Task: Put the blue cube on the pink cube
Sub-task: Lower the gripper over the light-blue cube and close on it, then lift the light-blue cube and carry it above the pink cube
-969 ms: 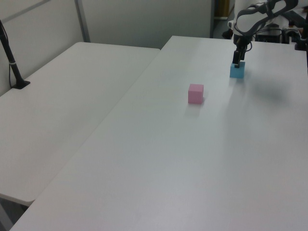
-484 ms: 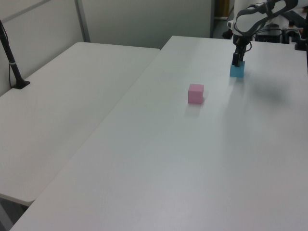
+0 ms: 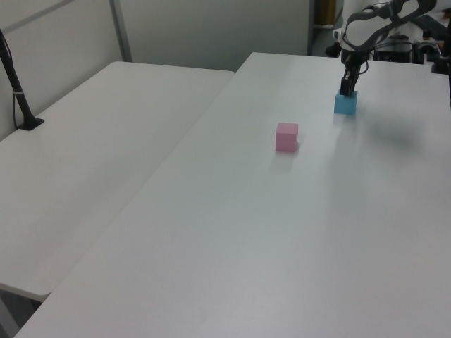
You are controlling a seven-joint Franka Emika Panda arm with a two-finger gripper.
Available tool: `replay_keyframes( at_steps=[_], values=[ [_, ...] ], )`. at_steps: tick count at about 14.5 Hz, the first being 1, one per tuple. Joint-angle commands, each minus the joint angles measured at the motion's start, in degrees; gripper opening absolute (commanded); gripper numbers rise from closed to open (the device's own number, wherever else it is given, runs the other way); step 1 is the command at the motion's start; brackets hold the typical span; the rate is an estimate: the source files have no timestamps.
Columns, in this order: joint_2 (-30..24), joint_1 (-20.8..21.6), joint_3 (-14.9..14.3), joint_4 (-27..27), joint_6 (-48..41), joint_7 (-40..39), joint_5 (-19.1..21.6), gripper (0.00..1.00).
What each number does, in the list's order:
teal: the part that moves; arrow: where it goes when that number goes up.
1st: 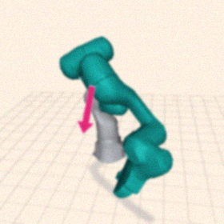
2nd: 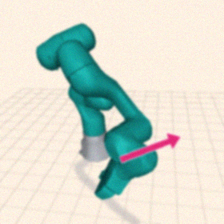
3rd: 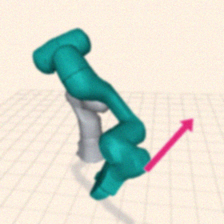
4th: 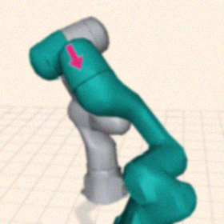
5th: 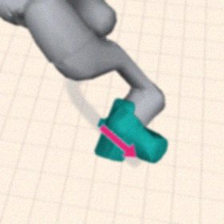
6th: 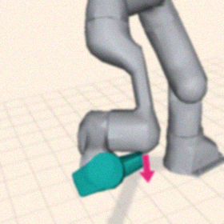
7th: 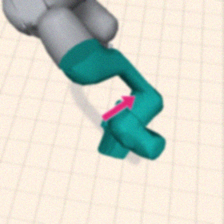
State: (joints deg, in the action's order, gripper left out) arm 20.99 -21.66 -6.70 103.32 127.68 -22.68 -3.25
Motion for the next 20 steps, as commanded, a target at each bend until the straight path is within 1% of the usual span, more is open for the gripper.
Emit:
replay_keyframes(
  at_steps=[1, 4, 8, 11, 14, 16, 18, 19, 20],
  values=[
    [-0.8, 0.2, 0.2, -0.1, -2.4, 1.4, 1.8, 1.00],
    [-1.2, 0.4, 0.6, -0.4, -3.6, 4.0, 2.2, 1.00],
    [-1.2, 0.4, 1.1, -0.4, -3.4, 4.3, 2.3, 1.00],
    [-1.0, 0.5, 2.5, -0.2, -3.4, 7.8, 2.3, 1.00],
    [-0.7, 0.5, 2.7, 0.3, -3.2, 10.0, 2.3, 1.00],
    [-0.6, 0.6, 2.7, 2.0, -2.9, 11.0, 2.3, 1.00],
    [-0.2, 0.7, 3.0, 2.1, -2.9, 12.3, 2.3, 1.00],
    [-0.2, 0.7, 3.8, 2.0, -2.9, 13.7, 2.3, 0.90],
    [-0.2, 0.7, 3.9, 1.7, -3.0, 13.9, 2.2, 0.73]
  ],
)
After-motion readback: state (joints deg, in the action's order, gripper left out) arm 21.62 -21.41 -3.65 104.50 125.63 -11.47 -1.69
